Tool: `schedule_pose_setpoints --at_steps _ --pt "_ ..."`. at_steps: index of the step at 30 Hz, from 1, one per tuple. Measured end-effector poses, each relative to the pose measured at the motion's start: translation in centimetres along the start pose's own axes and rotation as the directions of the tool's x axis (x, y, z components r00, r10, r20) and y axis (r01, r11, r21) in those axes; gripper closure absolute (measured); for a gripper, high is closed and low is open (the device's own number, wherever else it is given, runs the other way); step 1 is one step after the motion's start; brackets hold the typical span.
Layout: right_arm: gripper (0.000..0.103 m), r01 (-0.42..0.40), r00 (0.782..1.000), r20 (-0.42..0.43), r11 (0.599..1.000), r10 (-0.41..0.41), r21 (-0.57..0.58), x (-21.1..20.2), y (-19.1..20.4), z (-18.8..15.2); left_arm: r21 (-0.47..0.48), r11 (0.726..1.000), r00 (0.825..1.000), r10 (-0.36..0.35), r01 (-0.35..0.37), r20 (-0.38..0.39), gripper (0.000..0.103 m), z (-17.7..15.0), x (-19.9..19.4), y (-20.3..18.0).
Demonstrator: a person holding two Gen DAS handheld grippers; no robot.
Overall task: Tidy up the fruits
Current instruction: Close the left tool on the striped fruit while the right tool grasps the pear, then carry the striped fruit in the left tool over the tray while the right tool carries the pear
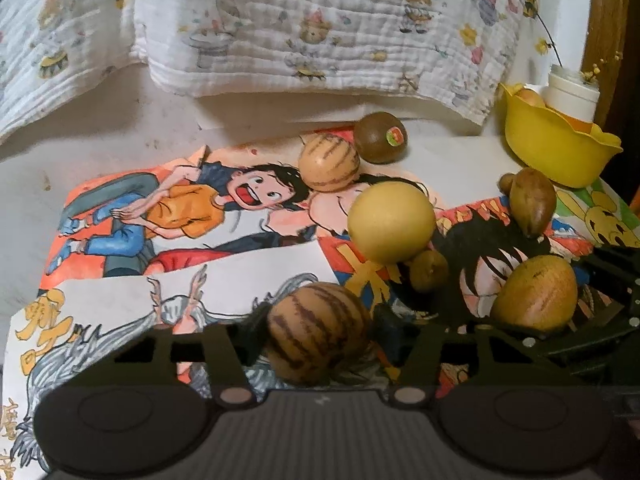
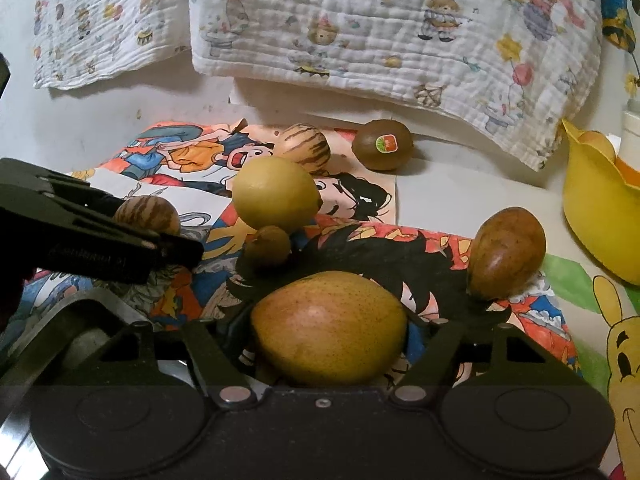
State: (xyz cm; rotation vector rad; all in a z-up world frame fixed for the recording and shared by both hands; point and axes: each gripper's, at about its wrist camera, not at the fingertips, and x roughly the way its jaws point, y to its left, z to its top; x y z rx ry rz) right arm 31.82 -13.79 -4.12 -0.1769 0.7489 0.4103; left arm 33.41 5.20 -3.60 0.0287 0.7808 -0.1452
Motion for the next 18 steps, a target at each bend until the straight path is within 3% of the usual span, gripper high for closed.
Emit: schedule_pose_setpoints --at_steps 5,18 --pt "0.031 -0.008 1.0 0.007 1.0 0.008 0.013 -0.1 -0.2 -0.1 -0.016 1.0 1.0 -0.009 0.009 -0.001 0.049 0.0 -0.1 0.3" --pt "0.032 -0.118 0.991 0.059 0.993 0.117 0.023 -2.9 0.6 0.1 -0.073 0.995 0.998 -0.065 0.064 -0.01 0.049 -0.7 -3.0 0.4"
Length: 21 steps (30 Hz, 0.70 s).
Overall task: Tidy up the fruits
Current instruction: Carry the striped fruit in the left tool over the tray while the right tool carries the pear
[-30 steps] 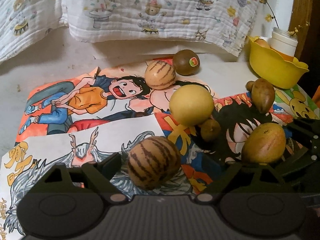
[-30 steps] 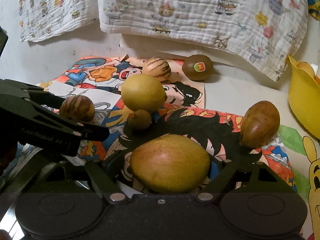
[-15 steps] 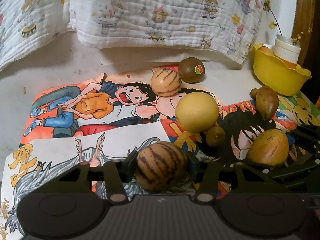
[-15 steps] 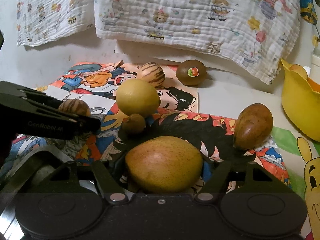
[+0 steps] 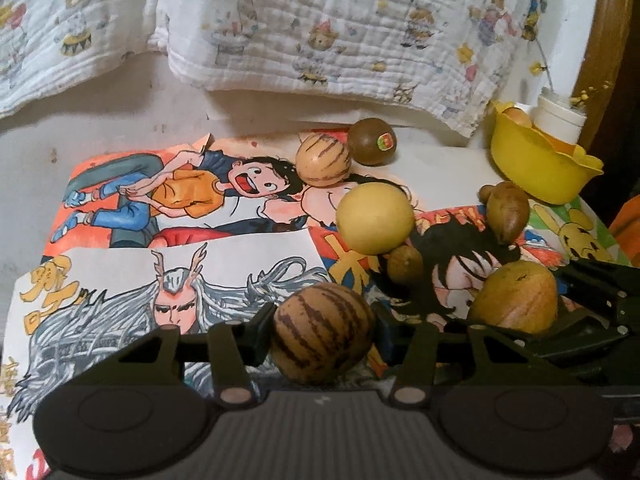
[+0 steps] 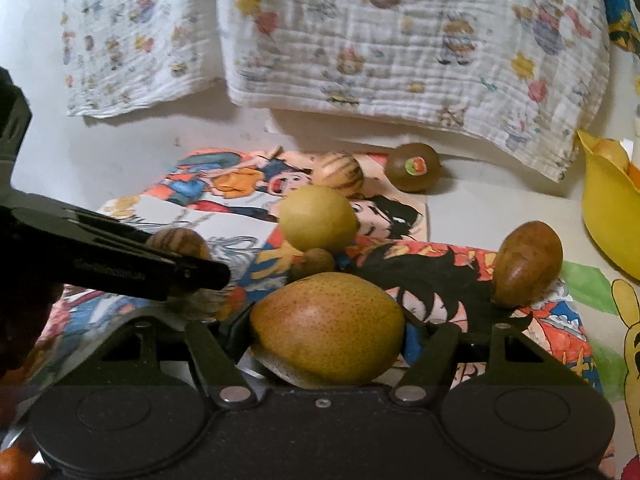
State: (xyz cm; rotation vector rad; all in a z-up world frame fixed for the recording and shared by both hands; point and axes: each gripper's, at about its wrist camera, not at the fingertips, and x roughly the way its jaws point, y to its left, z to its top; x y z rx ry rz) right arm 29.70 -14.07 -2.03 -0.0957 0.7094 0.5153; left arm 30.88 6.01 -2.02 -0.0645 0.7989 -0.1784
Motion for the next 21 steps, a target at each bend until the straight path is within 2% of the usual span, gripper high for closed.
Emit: schedule_pose_setpoints --at_steps 10,21 --pt "0.032 -0.078 0.997 -0.016 0.996 0.077 -0.033 -3.7 2.5 -1.4 0.006 1.0 1.0 -0.02 0.02 0.01 0.049 -2.6 -4.3 -0.7" --pt "0.031 -0.111 0.992 -0.07 0.993 0.108 -0.03 -6.6 4.5 -4.8 0.051 0.998 0.999 -0.04 0.04 -0.003 0.049 -6.7 -7.5 -1.6"
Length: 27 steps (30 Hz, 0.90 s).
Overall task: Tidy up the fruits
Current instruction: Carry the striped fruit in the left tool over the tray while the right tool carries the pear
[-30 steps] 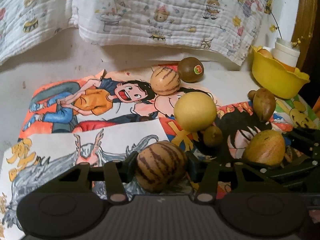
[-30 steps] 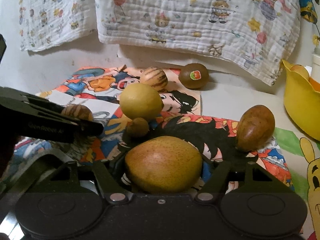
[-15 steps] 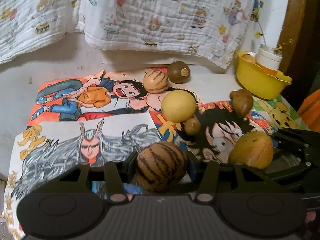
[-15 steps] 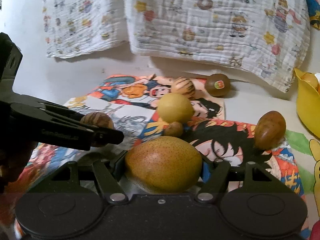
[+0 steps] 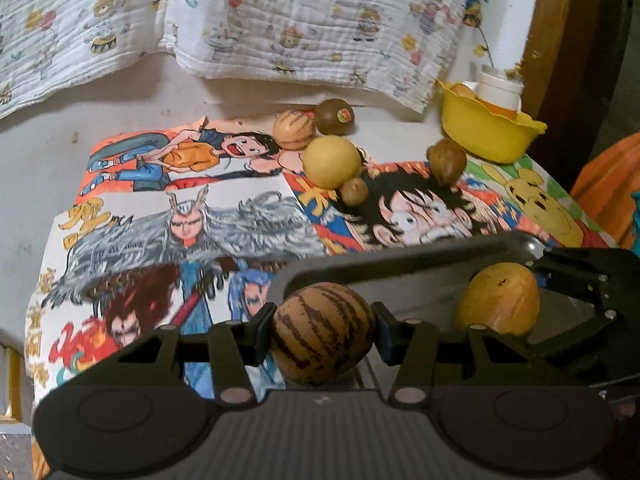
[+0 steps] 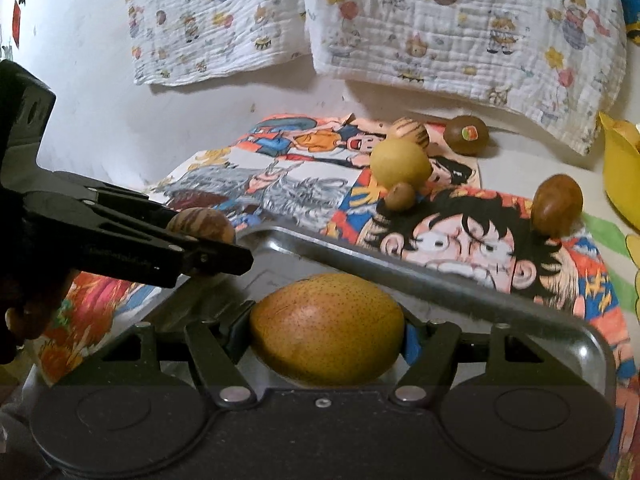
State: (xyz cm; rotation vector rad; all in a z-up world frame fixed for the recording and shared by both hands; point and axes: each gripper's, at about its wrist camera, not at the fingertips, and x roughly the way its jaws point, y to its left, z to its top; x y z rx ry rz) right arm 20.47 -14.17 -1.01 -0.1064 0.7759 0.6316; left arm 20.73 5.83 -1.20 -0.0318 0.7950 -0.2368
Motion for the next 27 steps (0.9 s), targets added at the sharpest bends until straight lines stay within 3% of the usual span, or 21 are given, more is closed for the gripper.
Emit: schedule_pose_setpoints --at_steps 9,27 --pt "0.031 0.011 1.0 -0.003 1.0 -0.011 0.023 -0.6 -0.1 -1.9 0.048 0.999 1.0 0.005 -0.006 0.012 0.049 -1.8 -0.8 -1.3" --pt "0.031 0.008 1.0 0.009 1.0 -0.009 0.022 -1.2 -0.1 -2.5 0.093 0.995 0.999 0.03 -0.031 0.018 0.048 -2.5 -0.9 -2.0"
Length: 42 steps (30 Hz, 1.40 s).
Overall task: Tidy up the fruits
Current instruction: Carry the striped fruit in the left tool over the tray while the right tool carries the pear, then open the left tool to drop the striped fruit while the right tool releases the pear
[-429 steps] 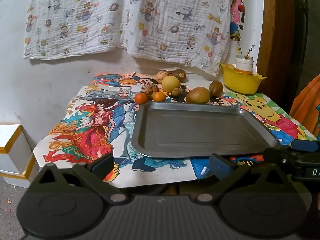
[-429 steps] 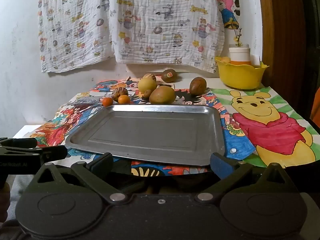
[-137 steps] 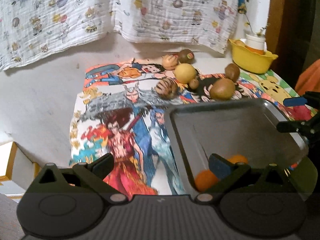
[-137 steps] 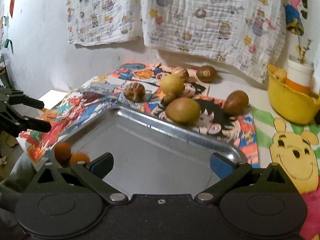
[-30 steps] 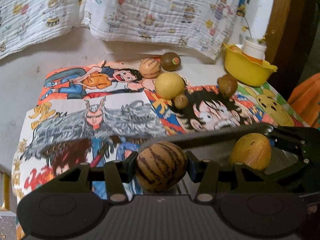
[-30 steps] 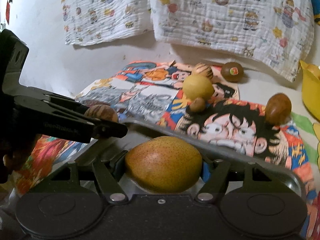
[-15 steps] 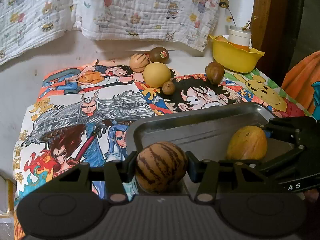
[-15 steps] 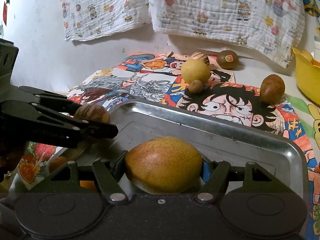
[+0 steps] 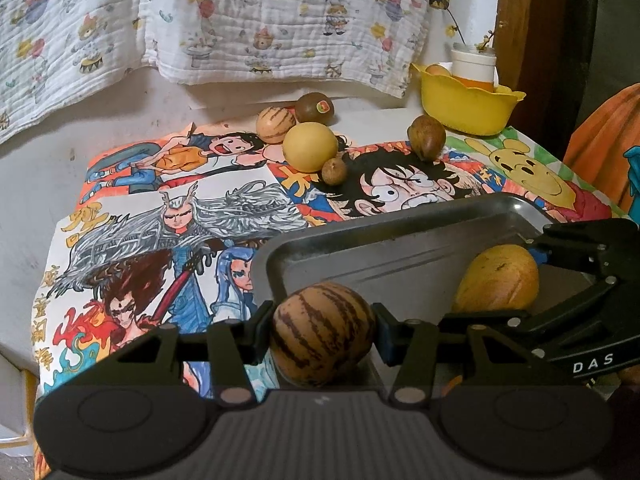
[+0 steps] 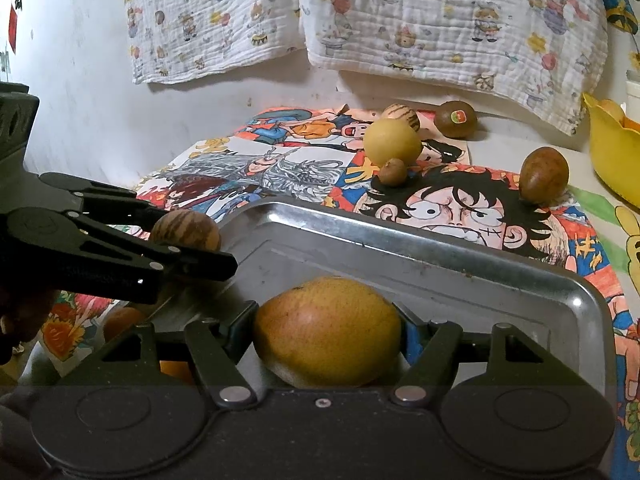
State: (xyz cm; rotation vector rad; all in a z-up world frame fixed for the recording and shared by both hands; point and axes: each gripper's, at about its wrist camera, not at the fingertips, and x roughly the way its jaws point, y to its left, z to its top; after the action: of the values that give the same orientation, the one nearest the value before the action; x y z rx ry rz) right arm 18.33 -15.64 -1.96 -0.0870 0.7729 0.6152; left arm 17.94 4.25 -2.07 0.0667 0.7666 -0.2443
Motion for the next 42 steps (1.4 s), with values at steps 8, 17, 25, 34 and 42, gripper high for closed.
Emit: schedule_pose_setpoints --at_steps 8,17,25,34,42 --pt "0.03 0.004 1.0 0.007 1.0 -0.004 -0.002 -1.0 -0.3 -0.6 -0.006 1.0 1.0 -0.012 0.012 0.002 0.041 -0.1 -0.1 0.0" --pt "0.022 0.0 0.998 0.06 1.0 -0.001 0.006 -3.5 -0.2 -1.1 -0.066 0.998 1.0 0.001 0.0 0.024 0.028 -1.1 -2.0 0.5" --pt "0.009 -0.039 0.993 0.113 0.999 0.042 -0.024 -6.4 0.9 -1.9 -0.113 0.993 0.997 0.025 -0.017 0.067 0.006 -3.1 -6.0 0.8" --pt "0.001 -0.069 0.991 0.111 0.994 0.078 -0.085 -8.8 2.5 -3.1 -0.089 0.995 0.996 0.051 -0.045 0.075 0.001 -6.1 -9.7 -0.3" --pt "0.001 -0.038 0.997 0.064 0.994 0.044 -0.099 -10.5 2.1 -4.8 -0.006 0.999 0.998 0.045 -0.045 0.04 0.001 -8.1 -11.3 -2.0"
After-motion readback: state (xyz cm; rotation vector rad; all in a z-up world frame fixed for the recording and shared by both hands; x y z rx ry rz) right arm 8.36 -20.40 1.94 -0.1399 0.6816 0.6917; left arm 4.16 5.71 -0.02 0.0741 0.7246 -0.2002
